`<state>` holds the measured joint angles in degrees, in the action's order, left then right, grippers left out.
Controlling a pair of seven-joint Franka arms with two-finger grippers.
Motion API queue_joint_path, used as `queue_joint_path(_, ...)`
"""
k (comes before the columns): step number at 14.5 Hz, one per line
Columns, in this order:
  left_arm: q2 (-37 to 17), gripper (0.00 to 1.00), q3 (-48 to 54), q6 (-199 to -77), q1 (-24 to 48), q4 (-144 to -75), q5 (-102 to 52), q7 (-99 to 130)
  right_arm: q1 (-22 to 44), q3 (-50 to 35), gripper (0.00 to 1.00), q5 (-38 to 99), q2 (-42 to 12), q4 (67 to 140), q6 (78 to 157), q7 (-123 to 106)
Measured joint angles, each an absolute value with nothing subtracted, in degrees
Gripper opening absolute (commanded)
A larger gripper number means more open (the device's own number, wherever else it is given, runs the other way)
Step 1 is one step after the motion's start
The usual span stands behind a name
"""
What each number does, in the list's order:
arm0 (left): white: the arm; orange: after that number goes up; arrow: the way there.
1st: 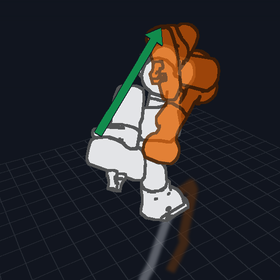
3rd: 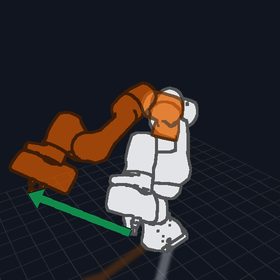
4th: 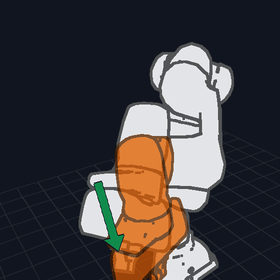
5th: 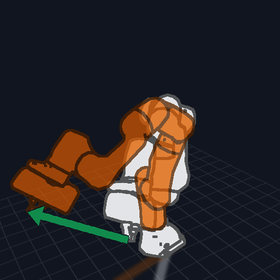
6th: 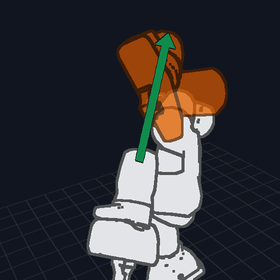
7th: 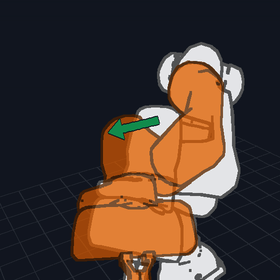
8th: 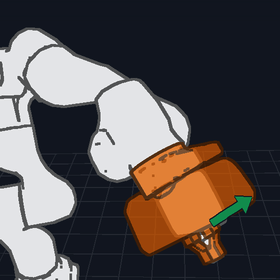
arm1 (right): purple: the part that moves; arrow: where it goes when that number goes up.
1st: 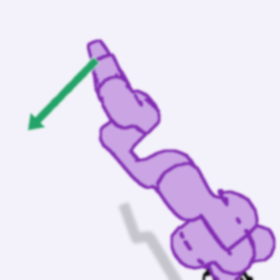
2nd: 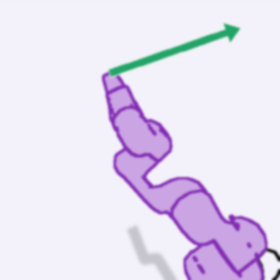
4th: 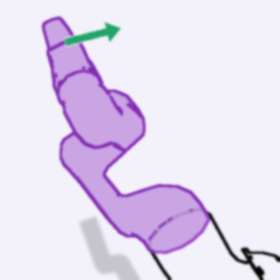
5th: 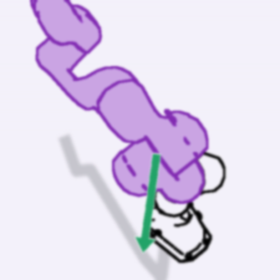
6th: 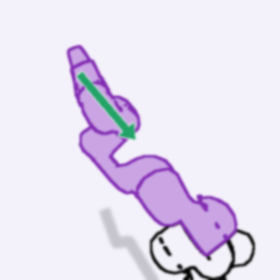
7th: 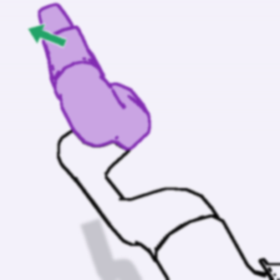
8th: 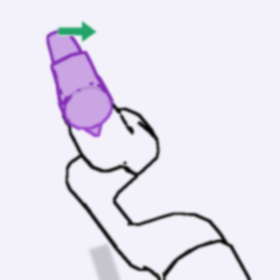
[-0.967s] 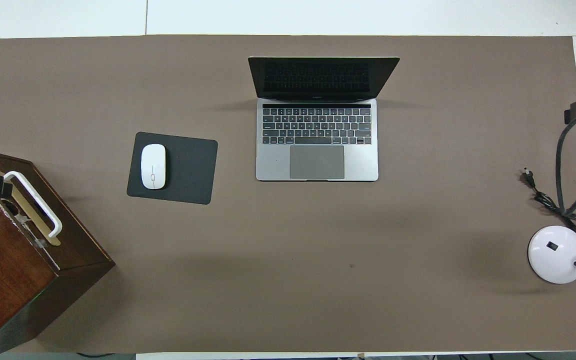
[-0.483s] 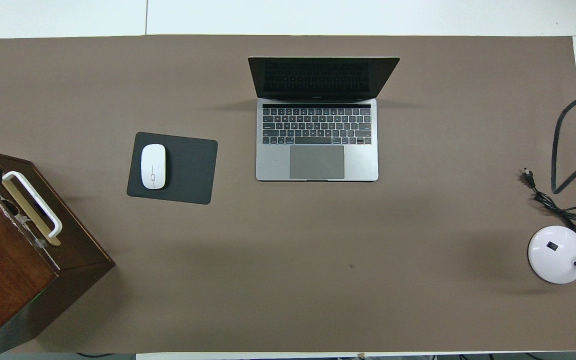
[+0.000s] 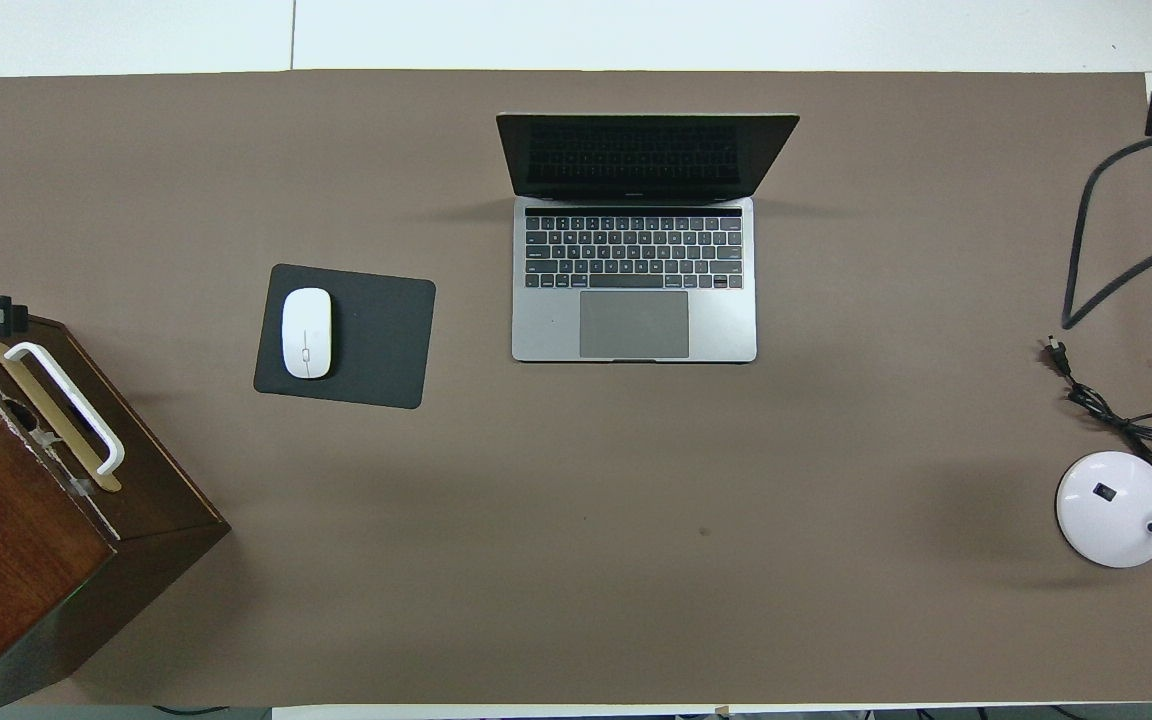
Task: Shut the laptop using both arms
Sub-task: 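Move the left gripper toward the mouse pad while the right gripper reaches the laptop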
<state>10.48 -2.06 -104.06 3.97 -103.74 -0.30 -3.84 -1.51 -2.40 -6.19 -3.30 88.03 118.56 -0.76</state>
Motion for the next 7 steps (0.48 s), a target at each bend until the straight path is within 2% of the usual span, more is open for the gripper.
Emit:
queue_joint_path(5, 10.9, 0.0, -1.7, -110.8, 6.6, -107.6, -0.5, -3.8, 4.3, -1.4, 0.0, -6.3, -11.9, 78.2, 119.3, 6.8)
queue_joint_path(7, 11.6, 0.0, -1.6, -115.8, 9.0, -110.9, -0.8, -3.8, 10.1, 4.0, 0.0, -6.3, -15.6, 74.5, 119.3, 10.7)
